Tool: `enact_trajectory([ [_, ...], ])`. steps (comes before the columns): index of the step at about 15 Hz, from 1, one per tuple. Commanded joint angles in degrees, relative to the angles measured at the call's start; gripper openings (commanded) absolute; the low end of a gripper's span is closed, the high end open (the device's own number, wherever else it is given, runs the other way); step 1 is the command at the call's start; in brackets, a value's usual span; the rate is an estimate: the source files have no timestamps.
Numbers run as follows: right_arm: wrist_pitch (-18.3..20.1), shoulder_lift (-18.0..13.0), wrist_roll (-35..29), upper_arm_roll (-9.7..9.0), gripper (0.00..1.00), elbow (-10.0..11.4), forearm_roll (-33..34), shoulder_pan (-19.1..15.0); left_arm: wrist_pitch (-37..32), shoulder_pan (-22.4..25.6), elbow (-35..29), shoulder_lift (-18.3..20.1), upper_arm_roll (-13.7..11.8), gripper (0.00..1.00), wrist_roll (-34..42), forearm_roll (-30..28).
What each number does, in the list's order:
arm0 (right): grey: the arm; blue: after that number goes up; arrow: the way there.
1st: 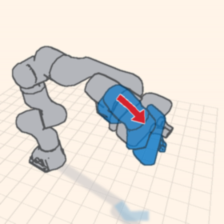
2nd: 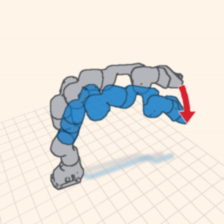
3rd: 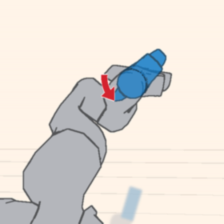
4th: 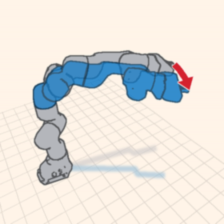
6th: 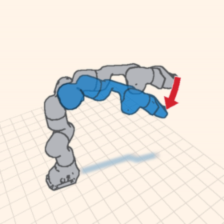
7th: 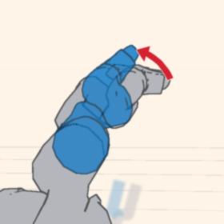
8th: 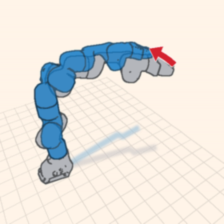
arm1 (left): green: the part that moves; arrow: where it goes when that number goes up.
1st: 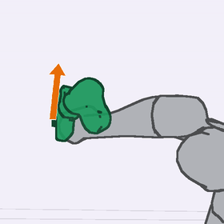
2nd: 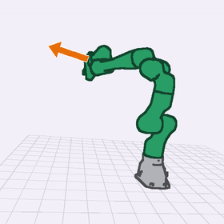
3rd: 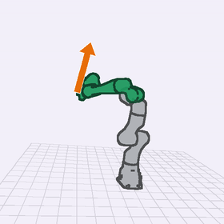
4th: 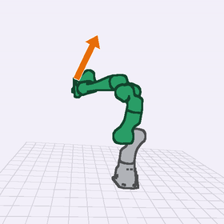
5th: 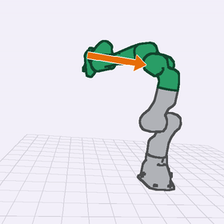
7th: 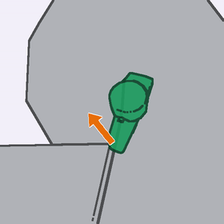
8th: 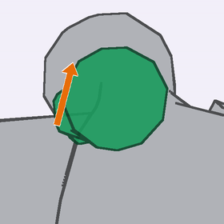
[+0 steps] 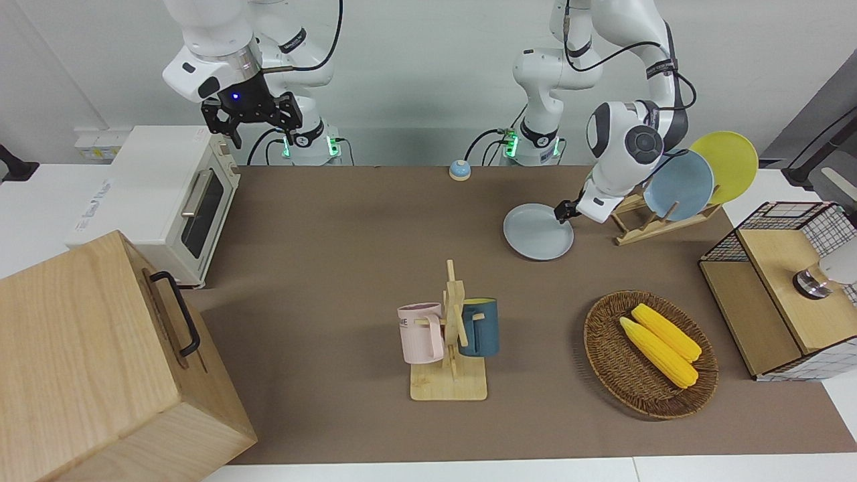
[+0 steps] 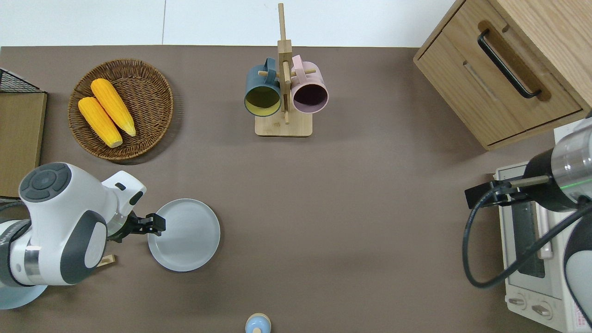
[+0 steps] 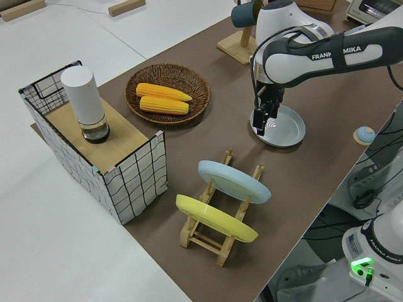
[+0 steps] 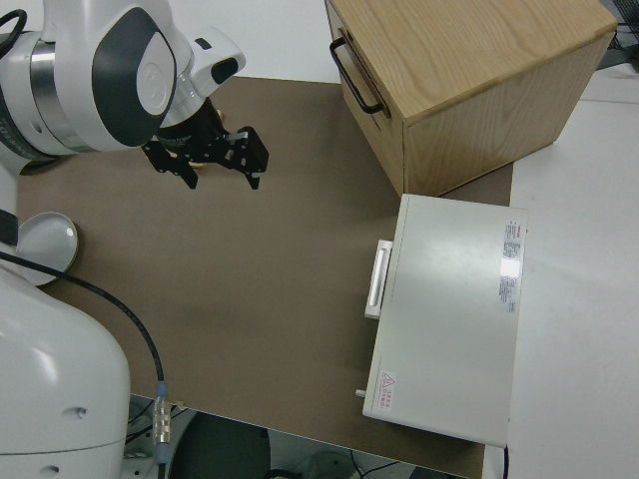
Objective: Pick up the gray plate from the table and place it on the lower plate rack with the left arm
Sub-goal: 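Close the left gripper on the gray plate's rim and lift it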
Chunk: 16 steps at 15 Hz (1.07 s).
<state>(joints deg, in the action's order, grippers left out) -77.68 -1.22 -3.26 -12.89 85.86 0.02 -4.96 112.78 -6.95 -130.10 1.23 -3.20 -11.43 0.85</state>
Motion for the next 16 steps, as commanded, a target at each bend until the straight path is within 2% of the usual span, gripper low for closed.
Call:
enact_trajectory([
  [1,0.9,-0.3,0.2,-0.38,0.99,-0.3,-0.2,-0.8,1.6,-0.3,-1.9,-1.2,-0.1,0.93,-0.4,0.3],
  [3,0.9,-0.3,0.2,-0.38,0.99,-0.3,-0.2,-0.8,1.7,-0.3,-1.9,-2.5,-0.1,0.88,-0.5,0.2],
  [4,0.9,-0.3,0.2,-0.38,0.99,-0.3,-0.2,-0.8,2.3,-0.3,-1.9,-3.4,-0.1,0.82,-0.6,0.0],
  [5,0.9,-0.3,0.2,-0.38,0.99,-0.3,-0.2,-0.8,3.3,-0.3,-1.9,-4.0,-0.1,0.82,-0.8,-0.8],
  [9,0.9,-0.3,0.2,-0.38,0.99,-0.3,-0.2,-0.8,4.3,-0.3,-1.9,-4.8,-0.1,0.62,-1.0,-1.6],
  [11,0.9,-0.3,0.2,-0.38,0.99,-0.3,-0.2,-0.8,4.3,-0.3,-1.9,-5.3,-0.1,0.42,-1.0,-1.7],
  [14,0.9,-0.3,0.2,-0.38,0.99,-0.3,-0.2,-0.8,4.3,-0.1,-1.8,-5.3,-0.1,0.07,-1.1,-1.8],
  [15,0.9,-0.3,0.2,-0.38,0.987,-0.3,-0.2,-0.8,4.3,-0.1,-1.8,-5.3,-0.1,0.0,-1.1,-1.9],
  [16,0.9,-0.3,0.2,-0.38,0.99,-0.3,-0.2,-0.8,4.3,0.0,-1.8,-5.3,-0.1,0.0,-1.1,-1.9],
])
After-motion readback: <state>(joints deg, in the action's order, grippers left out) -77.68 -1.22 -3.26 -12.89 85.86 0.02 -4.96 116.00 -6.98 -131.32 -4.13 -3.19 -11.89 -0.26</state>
